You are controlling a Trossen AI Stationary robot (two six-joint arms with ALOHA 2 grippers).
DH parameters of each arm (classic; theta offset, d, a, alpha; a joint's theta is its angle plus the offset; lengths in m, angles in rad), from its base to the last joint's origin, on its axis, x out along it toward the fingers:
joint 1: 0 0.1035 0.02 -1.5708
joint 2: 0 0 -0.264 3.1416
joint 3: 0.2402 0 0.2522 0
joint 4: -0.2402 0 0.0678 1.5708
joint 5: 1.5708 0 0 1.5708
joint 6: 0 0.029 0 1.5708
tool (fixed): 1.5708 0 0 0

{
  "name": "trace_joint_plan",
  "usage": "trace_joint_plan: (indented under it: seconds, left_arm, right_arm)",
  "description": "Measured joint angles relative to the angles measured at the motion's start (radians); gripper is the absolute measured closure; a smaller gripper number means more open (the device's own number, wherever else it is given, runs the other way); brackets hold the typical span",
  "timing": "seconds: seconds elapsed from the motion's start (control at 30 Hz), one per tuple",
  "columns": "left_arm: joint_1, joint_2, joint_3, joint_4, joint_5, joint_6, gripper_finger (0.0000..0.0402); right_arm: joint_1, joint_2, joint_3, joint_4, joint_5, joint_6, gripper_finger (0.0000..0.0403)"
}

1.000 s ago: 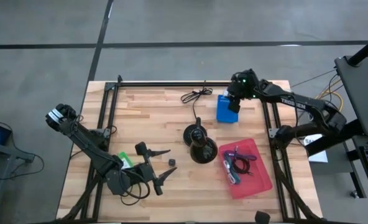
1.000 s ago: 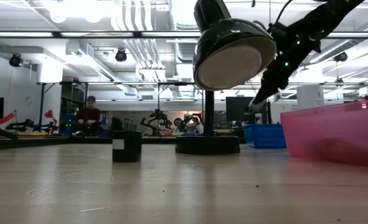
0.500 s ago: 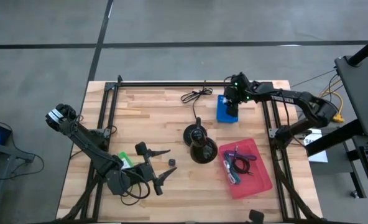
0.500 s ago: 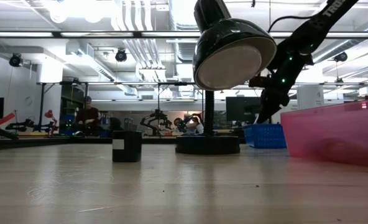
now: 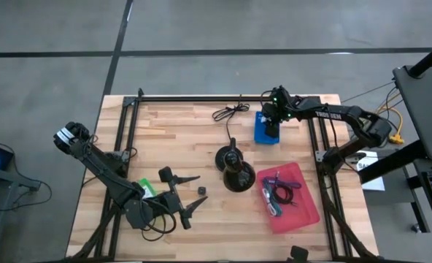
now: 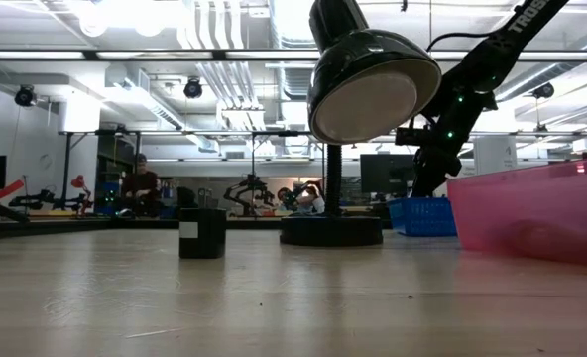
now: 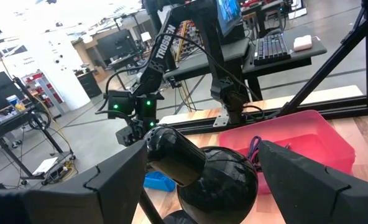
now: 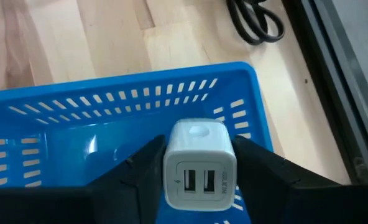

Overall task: Pick and place items into bin
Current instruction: Put the white charger adapter into the blue bin, then put the black charger adapter into the blue bin

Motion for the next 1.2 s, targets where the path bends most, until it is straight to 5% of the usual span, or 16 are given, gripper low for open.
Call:
trace_joint_plan:
  seconds: [0.43,0.83,1.2]
  left_arm:
    - [0.000,0.000,0.000,-0.001,0.000,0.000,0.0112]
    - [0.000,0.000,-0.010,-0.001,0.000,0.000,0.0112]
    - [0.000,0.001,-0.051,0.000,0.000,-0.051,0.0112]
  right_arm:
    - [0.000,-0.003,0.000,0.015,0.001,0.026,0.0215]
    - [0.000,-0.135,0.000,0.060,-0.013,0.048,0.0239]
    - [0.009,-0.413,-0.078,0.178,-0.436,0.022,0.0251]
